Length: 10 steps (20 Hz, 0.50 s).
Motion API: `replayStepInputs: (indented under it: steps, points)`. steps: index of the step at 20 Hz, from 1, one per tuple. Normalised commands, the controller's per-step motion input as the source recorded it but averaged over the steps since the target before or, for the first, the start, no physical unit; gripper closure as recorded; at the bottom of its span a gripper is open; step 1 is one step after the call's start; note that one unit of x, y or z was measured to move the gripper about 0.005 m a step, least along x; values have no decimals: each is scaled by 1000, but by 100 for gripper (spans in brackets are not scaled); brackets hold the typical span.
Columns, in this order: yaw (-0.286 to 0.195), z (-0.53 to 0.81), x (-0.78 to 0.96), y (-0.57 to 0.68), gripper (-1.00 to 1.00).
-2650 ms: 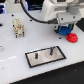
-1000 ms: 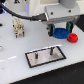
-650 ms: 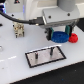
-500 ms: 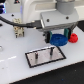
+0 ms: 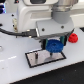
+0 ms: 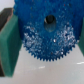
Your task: Insert the blue gear onto the right peg, followed by the red gear
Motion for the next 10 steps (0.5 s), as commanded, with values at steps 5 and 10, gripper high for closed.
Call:
replayStepInputs:
  steps: [5, 10]
  points:
    - [0, -97, 218, -71, 100]
    - [0, -50, 113, 0, 100]
